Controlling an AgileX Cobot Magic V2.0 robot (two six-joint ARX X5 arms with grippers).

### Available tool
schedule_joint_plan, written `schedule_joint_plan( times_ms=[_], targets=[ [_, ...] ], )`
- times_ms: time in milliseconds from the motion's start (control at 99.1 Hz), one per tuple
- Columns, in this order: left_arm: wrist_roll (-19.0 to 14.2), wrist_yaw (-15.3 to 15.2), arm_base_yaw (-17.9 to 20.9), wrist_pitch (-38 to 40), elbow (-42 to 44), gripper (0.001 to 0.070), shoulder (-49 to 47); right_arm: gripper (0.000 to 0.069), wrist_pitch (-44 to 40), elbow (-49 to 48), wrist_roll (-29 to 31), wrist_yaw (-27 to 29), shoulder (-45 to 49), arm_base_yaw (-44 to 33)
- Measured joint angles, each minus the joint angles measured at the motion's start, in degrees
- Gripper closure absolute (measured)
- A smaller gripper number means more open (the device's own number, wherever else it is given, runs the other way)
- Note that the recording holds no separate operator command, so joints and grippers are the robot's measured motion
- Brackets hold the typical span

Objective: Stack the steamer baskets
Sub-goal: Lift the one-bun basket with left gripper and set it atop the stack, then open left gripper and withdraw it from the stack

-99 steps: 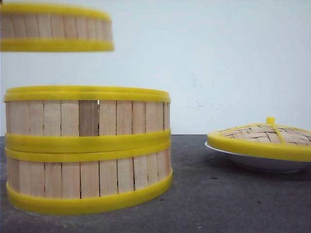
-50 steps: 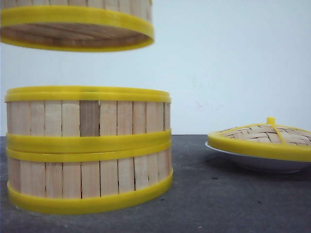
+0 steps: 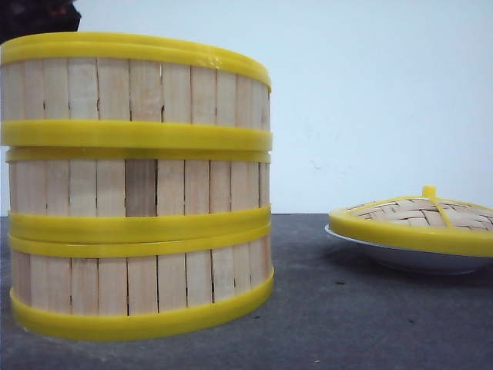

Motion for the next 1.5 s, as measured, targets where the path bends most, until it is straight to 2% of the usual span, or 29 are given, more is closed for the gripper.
schedule_joint_plan(
  times_ms=[343,535,858,928,1059,1130,1302,1503],
  targets=[
    [-0.3,-0.1,0.9,2.5,-0.5,0.0681,0.4,0.0276,0.0,0.0,0.0,0.0,0.0,0.0],
    [-0.7,-1.5,1.1,2.6,-0.6,0.0681,1.0,0.0276,0.0,0.0,0.0,0.0,0.0,0.0],
    [-0.9,-1.6,1.1,2.3,-0.6,0.0674,1.1,0.0276,0.0,0.0,0.0,0.0,0.0,0.0],
    [-1.4,-1.6,1.1,2.4,-0.6,0.0625,1.1,0.0276,0.0,0.0,0.0,0.0,0.0,0.0],
    [-1.7,-1.9,1.4,2.8,-0.6,0.0411,1.1,0.0276,0.0,0.0,0.0,0.0,0.0,0.0],
    [-1.7,-1.9,1.4,3.5,-0.6,0.0348,1.1,0.0276,0.0,0.0,0.0,0.0,0.0,0.0],
    [-1.9,-2.0,1.4,6.0,-0.6,0.0321,1.1,0.0276,2.2,0.0,0.0,0.0,0.0,0.0],
    [-2.3,-2.0,2.3,4.3,0.5,0.0321,-1.2,0.0276,6.9,0.0,0.0,0.0,1.6,-0.5]
  ],
)
